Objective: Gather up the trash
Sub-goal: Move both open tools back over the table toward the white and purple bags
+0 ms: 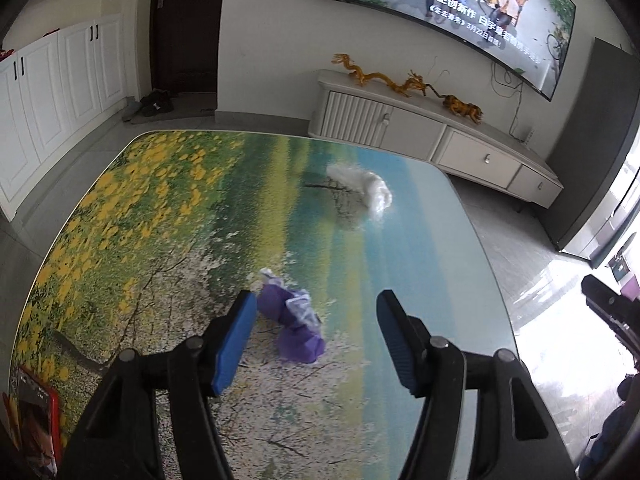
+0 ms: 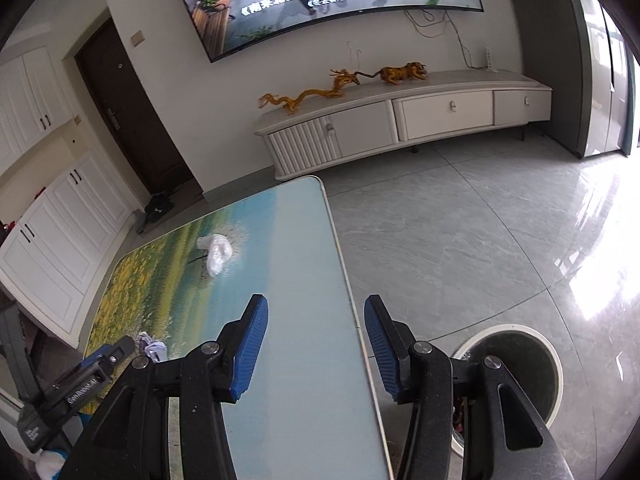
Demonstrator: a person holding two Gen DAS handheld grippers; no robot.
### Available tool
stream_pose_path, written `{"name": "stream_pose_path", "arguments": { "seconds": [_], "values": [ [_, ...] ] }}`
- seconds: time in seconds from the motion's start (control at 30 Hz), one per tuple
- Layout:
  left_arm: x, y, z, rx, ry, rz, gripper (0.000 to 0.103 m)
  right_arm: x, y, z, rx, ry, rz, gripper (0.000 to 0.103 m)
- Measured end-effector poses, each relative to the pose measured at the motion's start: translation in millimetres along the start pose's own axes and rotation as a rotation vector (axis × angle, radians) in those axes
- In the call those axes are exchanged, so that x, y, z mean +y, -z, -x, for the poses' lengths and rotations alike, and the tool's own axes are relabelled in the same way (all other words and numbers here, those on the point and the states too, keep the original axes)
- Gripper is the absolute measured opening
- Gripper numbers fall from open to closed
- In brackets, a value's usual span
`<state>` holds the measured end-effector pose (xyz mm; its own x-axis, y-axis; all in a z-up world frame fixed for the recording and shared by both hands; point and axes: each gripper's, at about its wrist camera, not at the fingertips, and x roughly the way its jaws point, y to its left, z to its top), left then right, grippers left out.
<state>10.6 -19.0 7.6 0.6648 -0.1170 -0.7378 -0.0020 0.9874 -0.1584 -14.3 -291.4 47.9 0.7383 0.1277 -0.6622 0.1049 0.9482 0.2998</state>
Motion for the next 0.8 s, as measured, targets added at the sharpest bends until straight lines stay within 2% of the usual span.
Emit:
{"name": "stream_pose_path", "arguments": {
  "seconds": [0.27, 0.67, 0.8],
  "values": [
    [10.3, 5.6, -6.9, 0.013, 0.000, 0.037, 0.061, 36.8, -24.5, 2.6, -0.023, -0.053, 0.076, 0.050],
    [67.4, 9.6, -11.1, -0.015, 0.091, 0.201, 0.061, 88.6, -64.2, -26.3, -0.021, -0.127, 0.172, 0.051],
    [62.9, 11.5, -20.3, 0.008, 0.117, 0.180, 0.061, 107.7, -82.0, -42.0, -0.031, -0.135, 0.212, 0.051]
  ]
}}
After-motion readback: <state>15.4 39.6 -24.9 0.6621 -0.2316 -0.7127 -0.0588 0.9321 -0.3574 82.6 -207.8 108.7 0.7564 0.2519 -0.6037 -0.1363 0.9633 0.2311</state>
